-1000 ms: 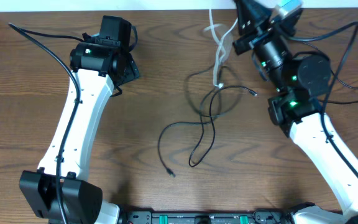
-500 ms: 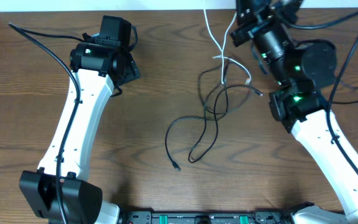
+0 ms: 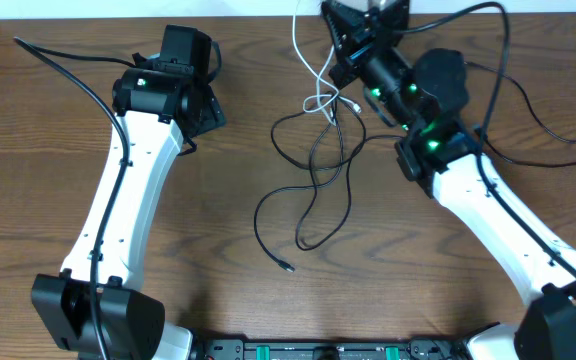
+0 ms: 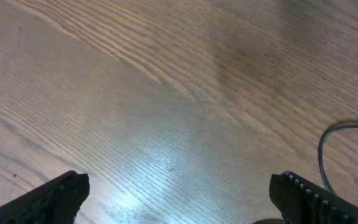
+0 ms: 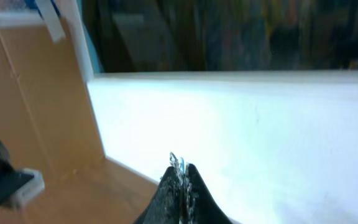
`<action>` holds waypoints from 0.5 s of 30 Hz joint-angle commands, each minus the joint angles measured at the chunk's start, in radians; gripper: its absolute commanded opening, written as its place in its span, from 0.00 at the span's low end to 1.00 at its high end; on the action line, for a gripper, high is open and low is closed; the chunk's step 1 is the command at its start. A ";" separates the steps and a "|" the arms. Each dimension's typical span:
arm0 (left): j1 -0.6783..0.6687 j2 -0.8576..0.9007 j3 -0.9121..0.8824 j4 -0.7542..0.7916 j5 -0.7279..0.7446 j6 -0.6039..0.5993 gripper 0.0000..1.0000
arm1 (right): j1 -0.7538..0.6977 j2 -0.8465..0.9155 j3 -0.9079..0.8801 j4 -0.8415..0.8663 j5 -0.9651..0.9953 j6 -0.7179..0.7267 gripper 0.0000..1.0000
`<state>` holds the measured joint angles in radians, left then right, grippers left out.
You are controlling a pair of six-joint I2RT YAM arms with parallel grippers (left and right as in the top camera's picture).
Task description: Untangle cables
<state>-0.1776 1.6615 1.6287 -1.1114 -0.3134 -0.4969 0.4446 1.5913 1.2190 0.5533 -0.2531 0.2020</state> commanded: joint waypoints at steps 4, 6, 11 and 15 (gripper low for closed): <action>0.003 -0.004 -0.002 -0.003 -0.013 0.005 0.98 | 0.057 0.003 0.019 -0.074 -0.044 0.024 0.01; 0.003 -0.004 -0.002 -0.003 -0.013 0.005 0.98 | 0.067 0.004 0.019 -0.145 -0.035 0.006 0.01; 0.003 -0.004 -0.002 -0.003 -0.013 0.005 0.98 | 0.070 0.004 0.019 -0.287 -0.048 0.011 0.01; 0.003 -0.004 -0.002 -0.003 -0.013 0.005 0.98 | 0.080 0.002 0.019 -0.340 -0.140 0.042 0.01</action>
<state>-0.1776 1.6615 1.6283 -1.1114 -0.3134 -0.4969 0.5140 1.6073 1.2251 0.2478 -0.3111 0.2131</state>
